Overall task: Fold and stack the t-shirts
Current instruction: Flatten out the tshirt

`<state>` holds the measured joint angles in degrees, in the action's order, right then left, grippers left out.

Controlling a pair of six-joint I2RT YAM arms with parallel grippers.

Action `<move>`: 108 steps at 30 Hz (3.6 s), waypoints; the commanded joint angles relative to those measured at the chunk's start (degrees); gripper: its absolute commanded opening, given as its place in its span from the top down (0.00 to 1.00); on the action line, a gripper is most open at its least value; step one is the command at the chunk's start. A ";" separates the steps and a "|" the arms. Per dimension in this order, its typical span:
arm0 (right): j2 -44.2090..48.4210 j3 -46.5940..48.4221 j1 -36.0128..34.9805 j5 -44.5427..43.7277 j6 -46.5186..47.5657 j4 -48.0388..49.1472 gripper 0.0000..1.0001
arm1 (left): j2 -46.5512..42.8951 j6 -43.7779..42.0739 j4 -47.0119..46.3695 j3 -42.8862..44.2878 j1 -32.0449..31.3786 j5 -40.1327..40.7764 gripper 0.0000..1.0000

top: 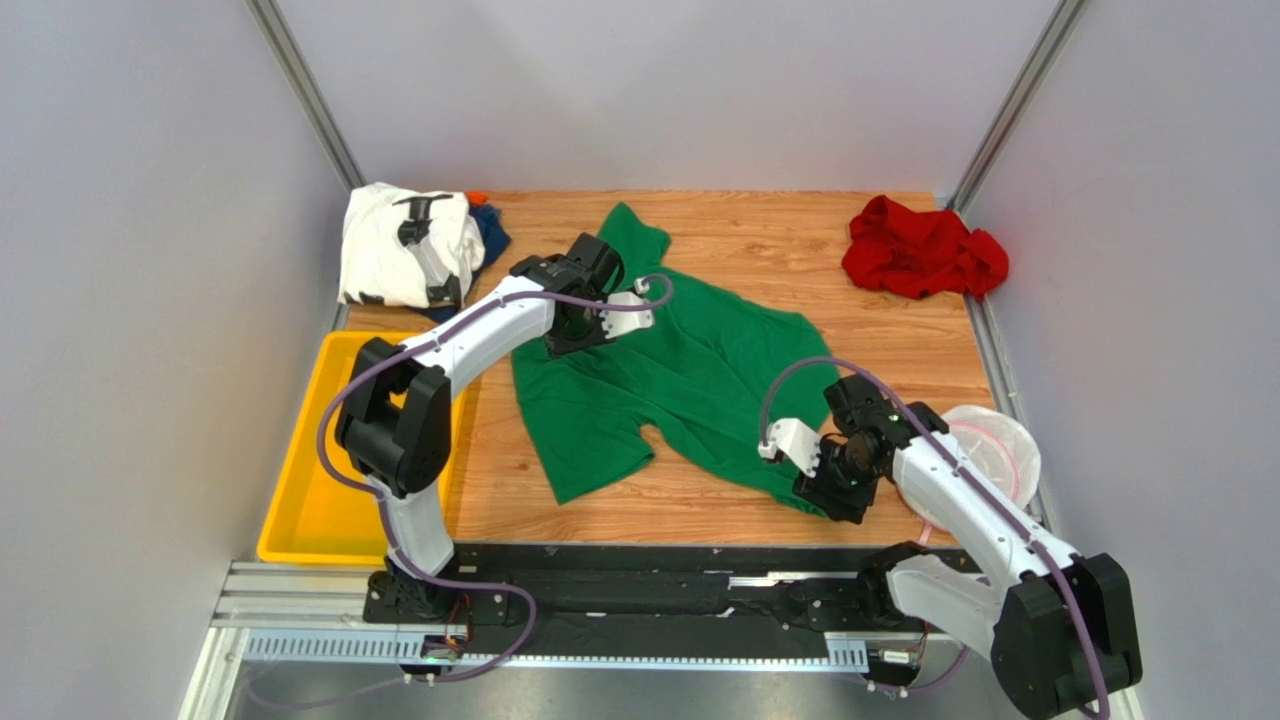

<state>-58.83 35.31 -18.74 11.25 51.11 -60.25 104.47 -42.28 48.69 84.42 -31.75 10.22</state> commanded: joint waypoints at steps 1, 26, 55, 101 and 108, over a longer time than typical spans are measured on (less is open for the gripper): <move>-1.29 -0.50 -0.42 1.15 1.27 2.59 0.58 | -0.49 0.62 -0.35 -1.01 -0.07 0.33 0.63; -4.54 0.37 -0.42 -2.54 -0.92 6.89 1.00 | -10.32 2.64 7.29 -10.85 -4.44 -10.21 0.64; -13.86 10.39 -0.42 -10.28 -5.41 11.65 1.00 | -13.41 12.66 -3.86 -32.39 -20.37 -19.44 0.61; -5.60 25.76 1.16 -14.49 -14.19 5.85 1.00 | -34.42 8.45 -8.34 -17.28 -7.19 -6.09 1.00; -10.07 38.59 3.53 -23.89 -18.85 7.42 1.00 | -33.01 9.05 -9.84 -6.06 -3.51 -0.20 1.00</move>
<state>-66.39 66.59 -17.41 -5.28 36.67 -54.35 70.89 -33.28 40.14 71.26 -38.00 6.90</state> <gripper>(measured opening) 0.010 0.007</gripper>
